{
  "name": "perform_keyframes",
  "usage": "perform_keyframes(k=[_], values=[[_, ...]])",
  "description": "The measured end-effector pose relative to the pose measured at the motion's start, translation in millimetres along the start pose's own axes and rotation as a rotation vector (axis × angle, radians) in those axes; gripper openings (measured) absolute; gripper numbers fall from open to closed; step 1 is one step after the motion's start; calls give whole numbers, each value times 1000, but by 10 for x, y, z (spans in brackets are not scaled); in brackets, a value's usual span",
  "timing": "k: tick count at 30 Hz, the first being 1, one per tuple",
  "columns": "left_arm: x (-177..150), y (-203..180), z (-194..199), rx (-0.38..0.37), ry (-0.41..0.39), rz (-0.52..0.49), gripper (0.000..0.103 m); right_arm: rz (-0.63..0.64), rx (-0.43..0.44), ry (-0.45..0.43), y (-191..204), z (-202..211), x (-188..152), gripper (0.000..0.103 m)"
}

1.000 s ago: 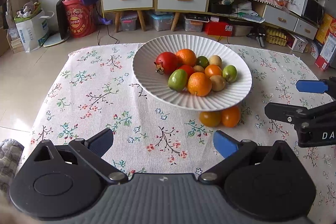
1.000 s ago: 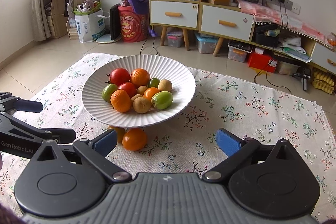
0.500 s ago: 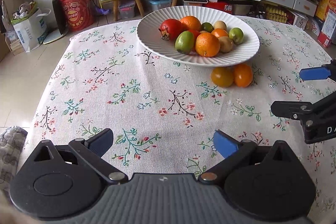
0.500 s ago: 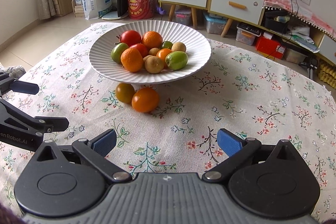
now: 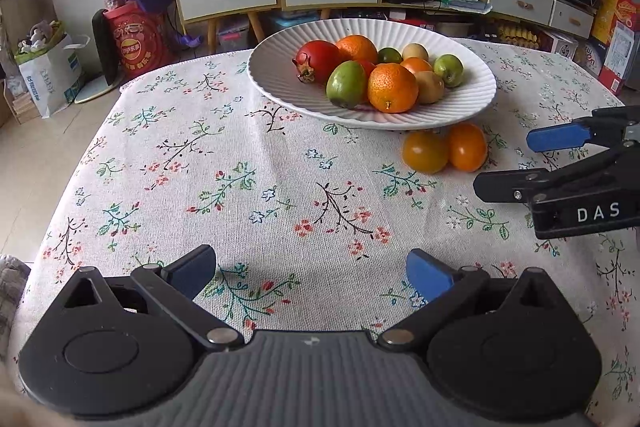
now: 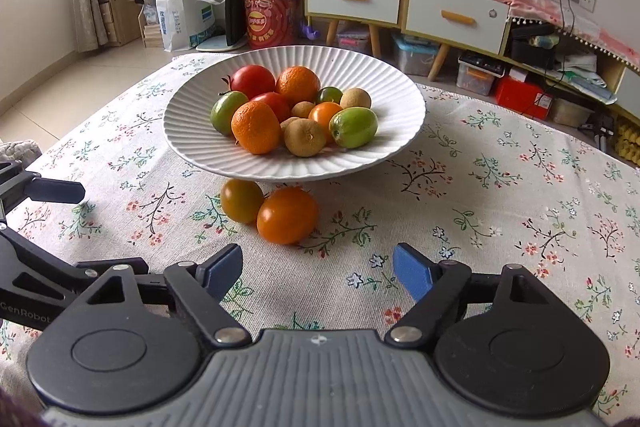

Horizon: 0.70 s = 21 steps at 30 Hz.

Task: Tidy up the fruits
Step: 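Withdraw both tools from the bowl toward the last two fruits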

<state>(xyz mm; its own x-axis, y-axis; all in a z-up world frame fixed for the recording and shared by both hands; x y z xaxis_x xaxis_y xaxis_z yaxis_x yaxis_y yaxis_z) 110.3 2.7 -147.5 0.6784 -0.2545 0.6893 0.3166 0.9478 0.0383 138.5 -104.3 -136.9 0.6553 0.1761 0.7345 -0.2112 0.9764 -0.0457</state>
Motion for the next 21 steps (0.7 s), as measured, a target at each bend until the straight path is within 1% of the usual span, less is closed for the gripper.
perform_keyframes(k=[3,7,13,15,16,18,21], values=[[22,-13,-22,-12,-21,-4,103,12,11,-7,19,-19,-15,71],[45,-46,-53,-32,-49,-6,103,46,4,-34,36,-22,-6,67],[86,-109,-97,-50,-71,-4,103,67,34,-57,104,-21,49,57],[98,-123,-105,-51,-75,-3,103,71,50,-57,132,-21,53,47],[104,-131,-111,-51,-77,-4,103,76,58,-56,146,-22,52,44],[118,-149,-121,-49,-82,-5,103,85,65,-58,162,-16,49,33],[146,-183,-141,-47,-88,-5,103,90,73,-59,141,-9,55,33]])
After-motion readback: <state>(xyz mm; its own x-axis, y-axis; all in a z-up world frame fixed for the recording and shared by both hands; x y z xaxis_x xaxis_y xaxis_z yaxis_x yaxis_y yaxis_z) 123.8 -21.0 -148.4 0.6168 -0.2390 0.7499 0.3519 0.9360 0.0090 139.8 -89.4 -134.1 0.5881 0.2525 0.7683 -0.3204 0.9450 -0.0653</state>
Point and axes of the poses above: each gripper's, at about its wrist camera, not at the fingertips, and z roughly against the way its jaws point, y to its left, x to its top, the point moved 10 cm from there along -z, roughly the way its jaws point, and after that the axes turned 2 degrees about -x, right-handed, at the moved point
